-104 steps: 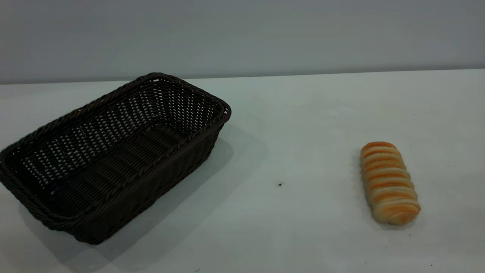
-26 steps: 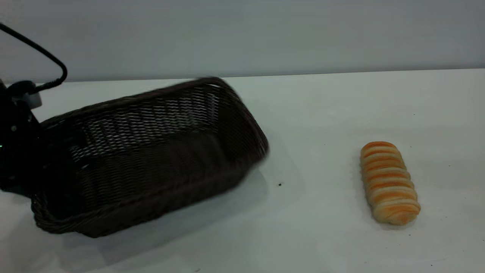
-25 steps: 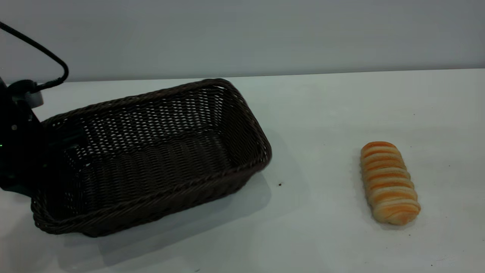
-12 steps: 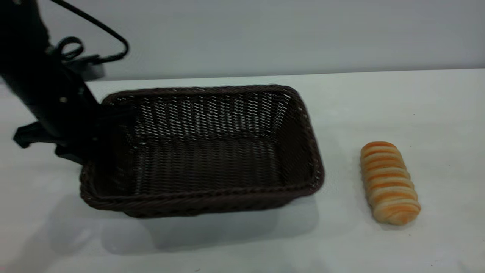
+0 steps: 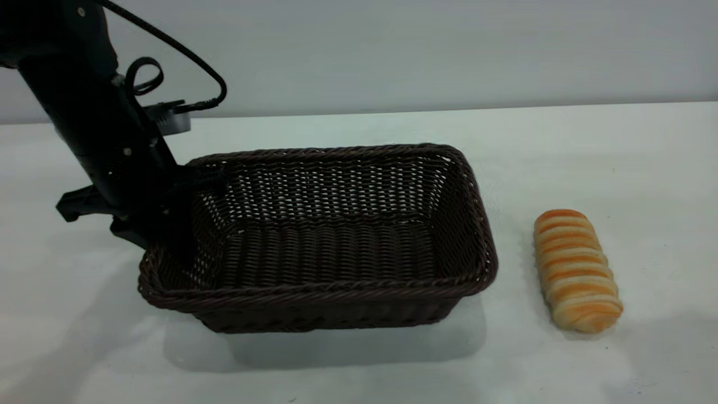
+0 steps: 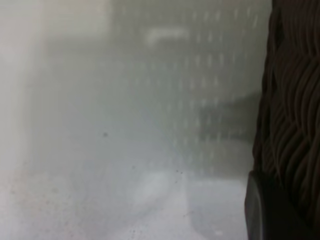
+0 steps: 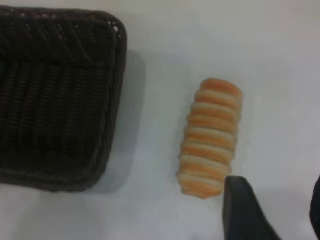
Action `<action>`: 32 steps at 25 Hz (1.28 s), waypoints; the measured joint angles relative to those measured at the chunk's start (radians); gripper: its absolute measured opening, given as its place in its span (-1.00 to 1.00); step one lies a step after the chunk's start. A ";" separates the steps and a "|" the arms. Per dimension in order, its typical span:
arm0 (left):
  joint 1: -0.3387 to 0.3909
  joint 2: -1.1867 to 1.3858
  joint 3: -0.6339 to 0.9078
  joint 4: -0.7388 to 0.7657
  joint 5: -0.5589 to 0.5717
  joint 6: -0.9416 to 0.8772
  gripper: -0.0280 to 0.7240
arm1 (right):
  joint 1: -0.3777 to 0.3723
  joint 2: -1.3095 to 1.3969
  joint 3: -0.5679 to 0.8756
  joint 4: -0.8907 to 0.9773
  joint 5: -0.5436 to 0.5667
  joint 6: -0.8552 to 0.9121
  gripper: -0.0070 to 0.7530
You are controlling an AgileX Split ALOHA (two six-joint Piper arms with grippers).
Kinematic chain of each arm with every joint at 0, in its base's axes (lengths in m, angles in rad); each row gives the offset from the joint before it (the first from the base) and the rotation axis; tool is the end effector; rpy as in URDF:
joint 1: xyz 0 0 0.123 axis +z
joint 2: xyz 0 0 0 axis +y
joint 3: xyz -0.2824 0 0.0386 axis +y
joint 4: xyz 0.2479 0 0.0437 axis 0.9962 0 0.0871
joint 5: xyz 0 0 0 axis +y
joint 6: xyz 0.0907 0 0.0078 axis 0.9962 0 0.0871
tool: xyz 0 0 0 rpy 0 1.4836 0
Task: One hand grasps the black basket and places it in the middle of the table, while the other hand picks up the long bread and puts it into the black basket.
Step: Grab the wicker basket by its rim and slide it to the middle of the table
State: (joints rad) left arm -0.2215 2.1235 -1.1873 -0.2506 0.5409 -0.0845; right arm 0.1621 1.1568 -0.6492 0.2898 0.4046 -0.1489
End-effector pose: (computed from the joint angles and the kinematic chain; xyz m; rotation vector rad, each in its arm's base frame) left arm 0.3688 -0.0950 0.0808 -0.0989 2.9739 -0.2593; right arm 0.2173 0.0460 0.2492 -0.1058 2.3882 0.2673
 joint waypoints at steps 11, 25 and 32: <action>-0.001 0.016 -0.044 -0.145 0.047 0.162 -0.54 | 0.000 0.305 -0.008 0.285 -0.132 -0.297 -0.14; -0.001 -0.002 -0.046 0.053 0.159 0.117 0.85 | 0.000 0.368 -0.011 0.635 -0.206 -0.677 0.26; -0.003 -0.142 -0.046 0.207 0.198 0.000 0.65 | 0.000 0.487 -0.027 0.742 -0.239 -0.783 0.27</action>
State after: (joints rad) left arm -0.2243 1.9817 -1.2334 -0.0435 0.7387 -0.0843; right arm 0.1621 1.6433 -0.6762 1.0323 0.1659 -0.9319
